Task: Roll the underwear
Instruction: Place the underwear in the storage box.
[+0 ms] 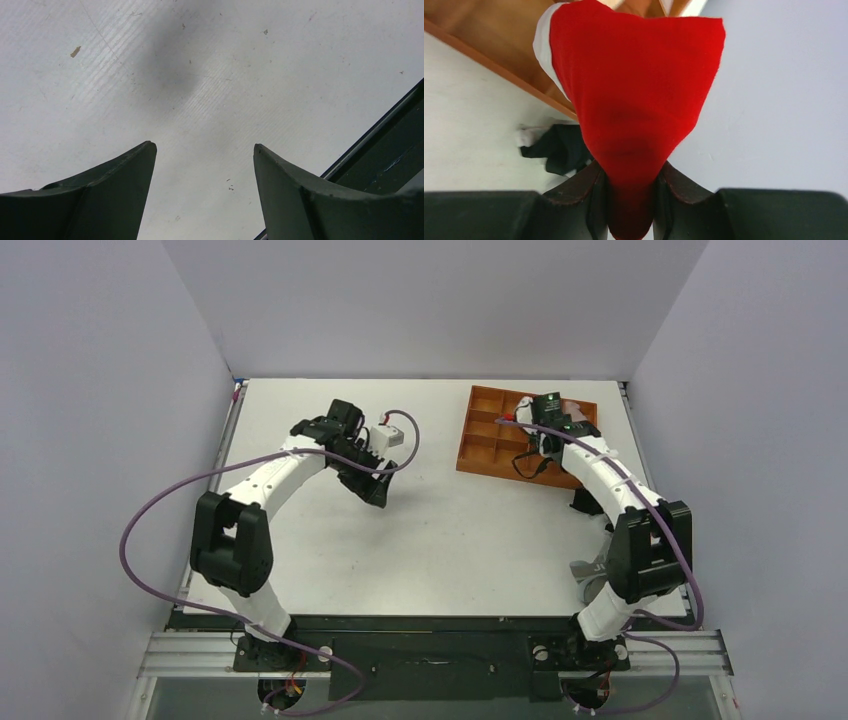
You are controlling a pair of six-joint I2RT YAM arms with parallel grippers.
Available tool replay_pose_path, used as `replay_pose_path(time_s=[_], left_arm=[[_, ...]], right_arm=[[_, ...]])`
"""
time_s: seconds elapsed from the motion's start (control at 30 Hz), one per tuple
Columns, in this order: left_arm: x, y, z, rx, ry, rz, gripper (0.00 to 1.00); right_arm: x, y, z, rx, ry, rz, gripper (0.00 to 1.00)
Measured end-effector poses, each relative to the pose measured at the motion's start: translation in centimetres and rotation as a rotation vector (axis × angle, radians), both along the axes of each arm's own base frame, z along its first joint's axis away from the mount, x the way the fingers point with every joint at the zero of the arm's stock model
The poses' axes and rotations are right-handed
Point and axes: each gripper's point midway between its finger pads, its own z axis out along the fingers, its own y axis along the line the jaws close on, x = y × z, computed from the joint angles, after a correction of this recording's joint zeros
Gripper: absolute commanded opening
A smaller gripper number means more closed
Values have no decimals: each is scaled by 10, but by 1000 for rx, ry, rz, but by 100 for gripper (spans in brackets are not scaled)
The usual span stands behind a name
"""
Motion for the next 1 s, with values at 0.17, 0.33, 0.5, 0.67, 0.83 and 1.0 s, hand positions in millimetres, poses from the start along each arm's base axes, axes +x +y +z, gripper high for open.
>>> replay_pose_path(time_s=[0.17,0.33,0.5,0.67,0.83,1.0], left_arm=[[1,2,10,0,-31,17,69],[1,3,15,-4,-47,18,69],[2,3,15,-4,-47,19,69],[2,3,15,-4,-47,21,69],[2,3,15,-4,-47,22,69],[2,3,15,-5,-46,22,69]], right_arm=[[3,-37,6,-71,-17,-78,0],[1,-68,4,-140,-24,-136,0],[-4,-84,-17,-199,27,-158,0],[-2,-87,-44,-239,88,-154,0],[1,-88,-63,-260,129,-154,0],[3,-88,-76,-269,158,-153,0]])
